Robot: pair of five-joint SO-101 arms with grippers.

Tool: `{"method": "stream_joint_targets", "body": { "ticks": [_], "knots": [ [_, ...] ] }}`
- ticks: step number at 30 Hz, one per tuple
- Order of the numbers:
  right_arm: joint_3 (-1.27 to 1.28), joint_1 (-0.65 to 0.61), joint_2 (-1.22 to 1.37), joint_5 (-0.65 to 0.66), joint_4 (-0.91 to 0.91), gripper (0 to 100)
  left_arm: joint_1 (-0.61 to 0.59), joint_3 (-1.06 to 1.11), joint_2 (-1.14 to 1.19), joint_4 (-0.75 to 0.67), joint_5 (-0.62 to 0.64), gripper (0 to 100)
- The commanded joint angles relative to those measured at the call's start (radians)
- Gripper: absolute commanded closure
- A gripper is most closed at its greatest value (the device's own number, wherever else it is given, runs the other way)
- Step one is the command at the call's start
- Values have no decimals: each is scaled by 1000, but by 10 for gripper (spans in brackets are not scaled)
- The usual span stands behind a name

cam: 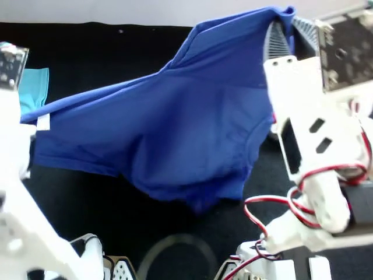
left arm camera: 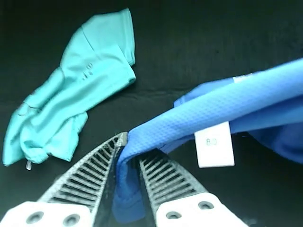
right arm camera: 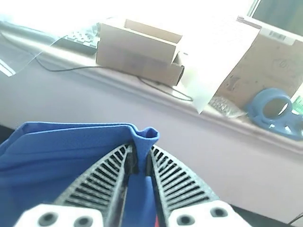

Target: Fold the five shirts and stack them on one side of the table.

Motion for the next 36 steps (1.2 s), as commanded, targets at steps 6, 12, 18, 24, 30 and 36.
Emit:
{"method": "stream_joint_targets", "body": {
  "ticks": [6, 12, 18, 24, 30, 36],
  "knots": [
    [-1, 28, -38, 92, -99, 993, -21, 12, -53, 0, 3, 992],
    [-8, 30, -62, 94, -113, 993, -24, 76, -54, -49, 2, 992],
    [-2, 67, -105, 94, -166, 993, -39, -93, -59, -58, 3, 992],
    [-7, 70, -113, 94, -180, 993, -39, -196, -59, -29, 3, 992],
    [-8, 70, -113, 94, -200, 993, -39, -208, -58, -26, 3, 992],
    [-8, 70, -113, 94, -343, 993, -42, -81, -61, -6, 3, 992]
  ]
}}
